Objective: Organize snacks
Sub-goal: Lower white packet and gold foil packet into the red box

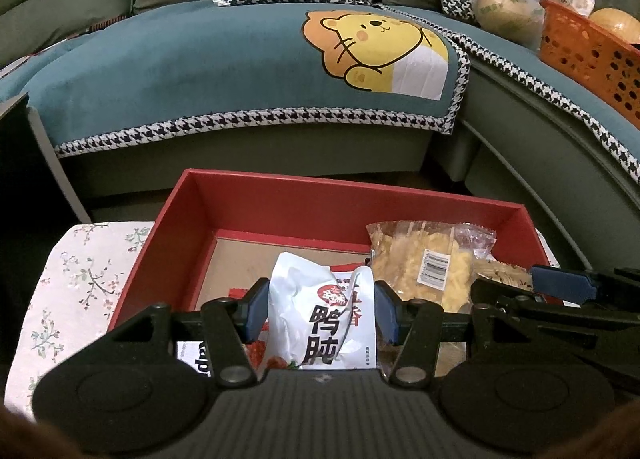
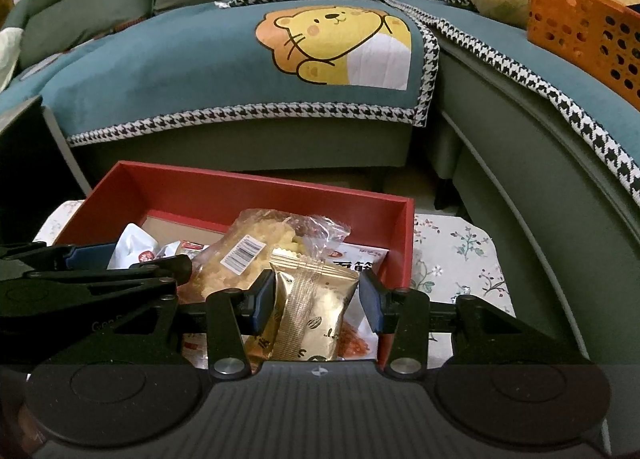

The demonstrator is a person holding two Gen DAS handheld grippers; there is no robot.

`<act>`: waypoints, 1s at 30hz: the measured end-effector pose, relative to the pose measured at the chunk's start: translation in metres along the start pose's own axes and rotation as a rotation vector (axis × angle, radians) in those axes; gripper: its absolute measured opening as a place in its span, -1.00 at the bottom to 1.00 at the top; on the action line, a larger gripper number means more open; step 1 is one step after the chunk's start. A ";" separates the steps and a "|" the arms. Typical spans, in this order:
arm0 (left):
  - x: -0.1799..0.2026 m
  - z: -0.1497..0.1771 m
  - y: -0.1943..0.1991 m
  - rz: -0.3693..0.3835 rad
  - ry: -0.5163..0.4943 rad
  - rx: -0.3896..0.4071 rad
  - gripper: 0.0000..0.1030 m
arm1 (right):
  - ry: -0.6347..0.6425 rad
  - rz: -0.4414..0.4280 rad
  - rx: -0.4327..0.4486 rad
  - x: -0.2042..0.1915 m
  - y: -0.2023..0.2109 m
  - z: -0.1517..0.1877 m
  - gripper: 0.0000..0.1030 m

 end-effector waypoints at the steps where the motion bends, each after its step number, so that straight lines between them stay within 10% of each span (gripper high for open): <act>1: 0.000 0.000 -0.001 0.001 0.000 0.000 0.20 | -0.002 -0.001 0.000 0.000 -0.001 0.000 0.03; 30: -0.001 0.009 -0.021 0.002 -0.001 -0.008 0.23 | 0.000 0.011 0.000 0.004 -0.025 0.005 0.06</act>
Point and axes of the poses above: each gripper's, at about its wrist camera, not at the fingertips, and y roughly against the way its jaws point, x to its right, z to its underside, the point moved 4 cm from there along -y, roughly the way its jaws point, and after that the axes turned 4 degrees about -z, right-handed, at the moved point
